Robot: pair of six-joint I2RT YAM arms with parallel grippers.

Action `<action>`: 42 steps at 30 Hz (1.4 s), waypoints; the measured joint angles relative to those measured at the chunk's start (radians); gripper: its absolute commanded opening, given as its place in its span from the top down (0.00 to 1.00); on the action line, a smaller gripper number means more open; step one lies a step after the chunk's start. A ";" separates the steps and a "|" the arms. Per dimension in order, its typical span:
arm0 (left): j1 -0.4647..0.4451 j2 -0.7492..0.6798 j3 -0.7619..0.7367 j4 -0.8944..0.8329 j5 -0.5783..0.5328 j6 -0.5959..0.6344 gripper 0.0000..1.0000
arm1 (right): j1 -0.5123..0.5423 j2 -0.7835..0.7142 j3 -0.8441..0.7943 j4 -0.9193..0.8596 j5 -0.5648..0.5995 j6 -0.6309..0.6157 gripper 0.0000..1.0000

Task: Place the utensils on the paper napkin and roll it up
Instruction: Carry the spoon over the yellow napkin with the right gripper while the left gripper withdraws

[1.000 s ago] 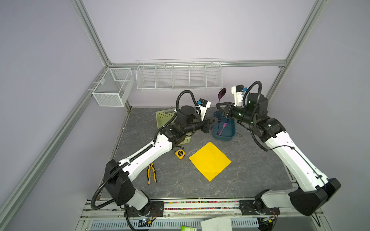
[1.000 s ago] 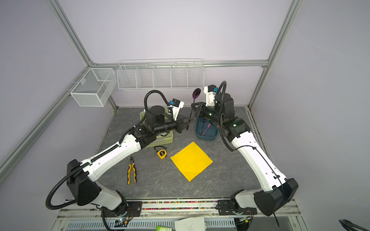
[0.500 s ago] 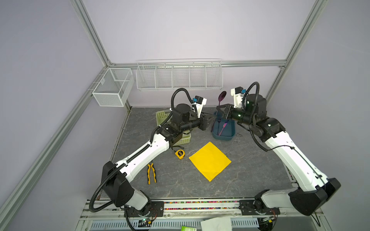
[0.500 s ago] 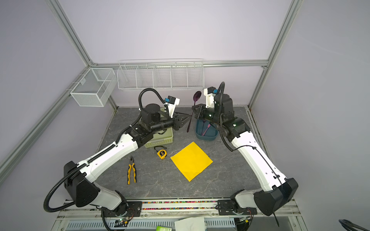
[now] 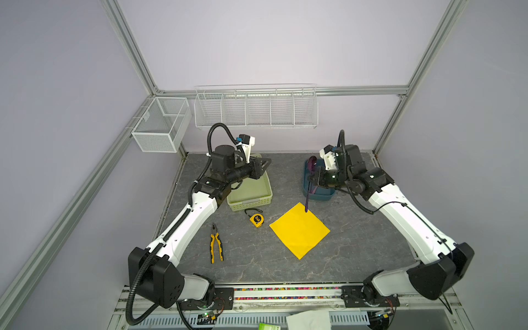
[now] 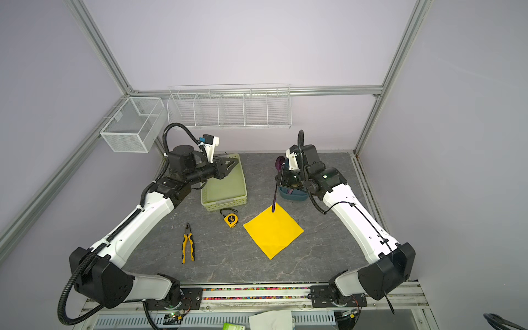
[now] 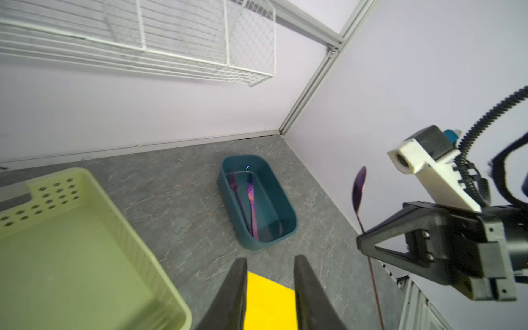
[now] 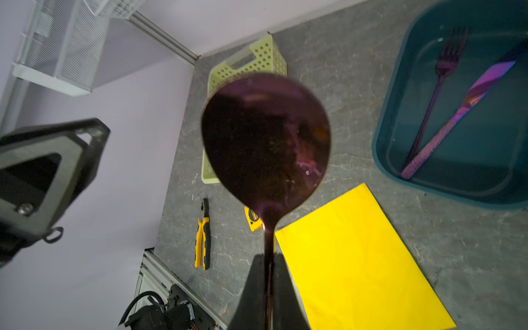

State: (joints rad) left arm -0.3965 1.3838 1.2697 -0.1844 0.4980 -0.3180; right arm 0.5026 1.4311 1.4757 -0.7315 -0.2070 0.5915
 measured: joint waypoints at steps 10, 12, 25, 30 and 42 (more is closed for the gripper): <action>0.122 -0.051 -0.038 -0.196 0.019 0.180 0.70 | 0.095 0.122 -0.095 -0.083 0.061 0.047 0.93; 0.124 -0.069 -0.045 -0.225 -0.005 0.219 0.71 | 0.114 0.154 -0.095 -0.087 0.079 0.060 0.93; 0.124 -0.107 -0.122 -0.259 -0.064 0.269 0.70 | 0.187 0.399 -0.053 -0.085 0.144 0.136 0.93; 0.124 -0.113 -0.131 -0.257 -0.080 0.266 0.70 | 0.199 0.434 -0.053 -0.068 0.175 0.158 0.93; 0.124 -0.135 -0.131 -0.254 -0.109 0.267 0.70 | 0.201 0.497 -0.063 0.005 0.227 0.195 0.93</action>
State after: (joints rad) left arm -0.2729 1.2491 1.1385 -0.4381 0.3893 -0.0513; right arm 0.7033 1.9285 1.4124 -0.7265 0.0200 0.7860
